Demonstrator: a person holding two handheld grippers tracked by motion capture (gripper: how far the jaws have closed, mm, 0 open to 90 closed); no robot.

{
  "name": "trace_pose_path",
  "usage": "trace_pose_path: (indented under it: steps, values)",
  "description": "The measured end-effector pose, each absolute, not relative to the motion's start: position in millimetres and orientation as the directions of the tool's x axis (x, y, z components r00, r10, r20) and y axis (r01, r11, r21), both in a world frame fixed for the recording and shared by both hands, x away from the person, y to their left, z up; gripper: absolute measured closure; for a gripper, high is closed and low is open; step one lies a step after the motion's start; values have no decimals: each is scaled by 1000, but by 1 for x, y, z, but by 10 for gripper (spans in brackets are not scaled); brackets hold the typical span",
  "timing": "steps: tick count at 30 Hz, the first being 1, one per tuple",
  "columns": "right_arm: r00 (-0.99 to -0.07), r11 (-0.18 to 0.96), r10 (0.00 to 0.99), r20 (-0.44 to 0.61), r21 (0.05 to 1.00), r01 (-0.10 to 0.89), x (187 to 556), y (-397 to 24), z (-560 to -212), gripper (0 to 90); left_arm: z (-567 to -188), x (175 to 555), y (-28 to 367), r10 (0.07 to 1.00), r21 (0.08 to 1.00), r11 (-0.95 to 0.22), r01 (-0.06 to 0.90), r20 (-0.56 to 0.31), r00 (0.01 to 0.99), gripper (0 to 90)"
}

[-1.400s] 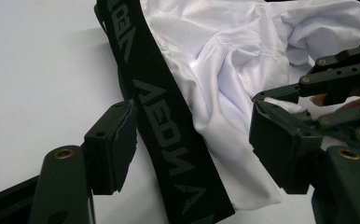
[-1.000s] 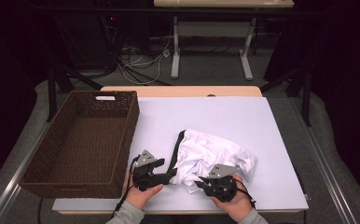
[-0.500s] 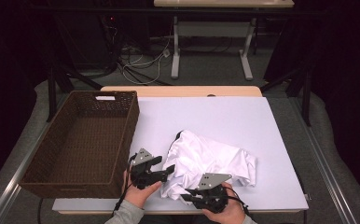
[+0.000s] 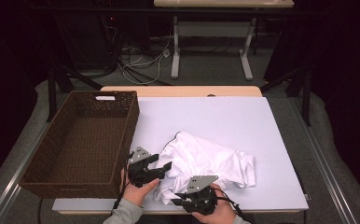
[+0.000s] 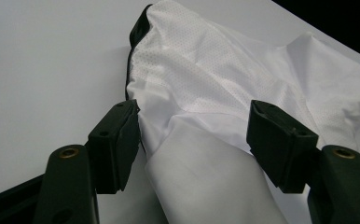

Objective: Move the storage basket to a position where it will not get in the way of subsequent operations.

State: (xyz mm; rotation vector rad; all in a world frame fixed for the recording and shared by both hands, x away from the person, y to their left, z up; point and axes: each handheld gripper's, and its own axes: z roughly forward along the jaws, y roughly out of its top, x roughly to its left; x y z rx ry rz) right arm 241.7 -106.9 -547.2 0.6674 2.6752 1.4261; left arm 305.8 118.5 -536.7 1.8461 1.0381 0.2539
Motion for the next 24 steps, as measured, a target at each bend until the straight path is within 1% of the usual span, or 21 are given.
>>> trace_pose_path:
  steps: [13, 18, 24]
  values:
    - [-904, 416, 395, 162, 846, 333, 251, -127, -517, 570, -533, 310, 119, 755, 822, -161, 546, -254, 604, 347]
    - [-901, 391, 409, 143, 865, 315, 258, -133, -505, 540, -531, 311, 119, 758, 823, -157, 546, -254, 600, 347]
    - [-882, 377, 457, 117, 873, 311, 273, -145, -495, 485, -528, 315, 118, 756, 822, -154, 548, -258, 601, 347]
